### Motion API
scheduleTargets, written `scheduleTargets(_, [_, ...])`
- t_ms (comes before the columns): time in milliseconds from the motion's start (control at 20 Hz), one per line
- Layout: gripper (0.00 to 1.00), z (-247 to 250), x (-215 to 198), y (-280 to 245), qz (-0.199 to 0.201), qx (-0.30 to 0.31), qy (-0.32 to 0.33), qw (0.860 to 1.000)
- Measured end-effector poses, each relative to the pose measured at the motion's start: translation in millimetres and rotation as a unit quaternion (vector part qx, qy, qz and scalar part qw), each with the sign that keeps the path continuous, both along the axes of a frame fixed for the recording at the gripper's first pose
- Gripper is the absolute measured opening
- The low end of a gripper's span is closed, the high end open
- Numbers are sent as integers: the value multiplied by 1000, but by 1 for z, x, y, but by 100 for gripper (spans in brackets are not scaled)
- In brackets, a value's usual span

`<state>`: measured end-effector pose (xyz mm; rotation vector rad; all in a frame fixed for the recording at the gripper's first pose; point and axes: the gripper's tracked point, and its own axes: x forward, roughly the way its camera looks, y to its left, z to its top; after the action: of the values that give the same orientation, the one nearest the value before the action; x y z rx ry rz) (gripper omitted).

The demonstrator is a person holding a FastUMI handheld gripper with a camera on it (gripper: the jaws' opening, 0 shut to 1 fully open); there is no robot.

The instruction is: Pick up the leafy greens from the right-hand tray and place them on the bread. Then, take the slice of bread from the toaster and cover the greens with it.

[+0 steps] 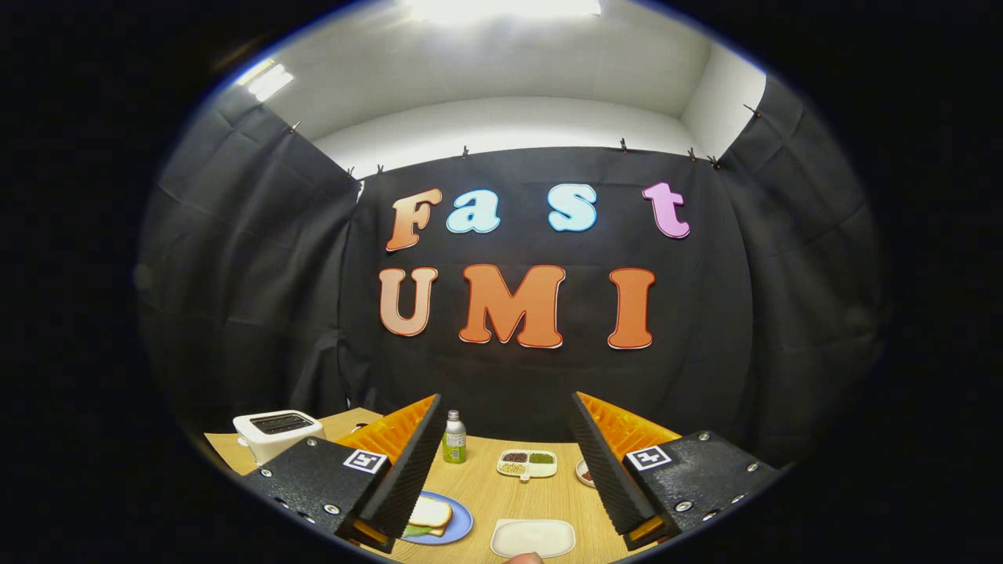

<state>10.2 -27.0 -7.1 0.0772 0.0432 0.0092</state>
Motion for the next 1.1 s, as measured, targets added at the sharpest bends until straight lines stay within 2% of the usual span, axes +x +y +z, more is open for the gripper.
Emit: scheduleTargets(1100, [95, 1, 6, 12, 2, -2, 4, 1000])
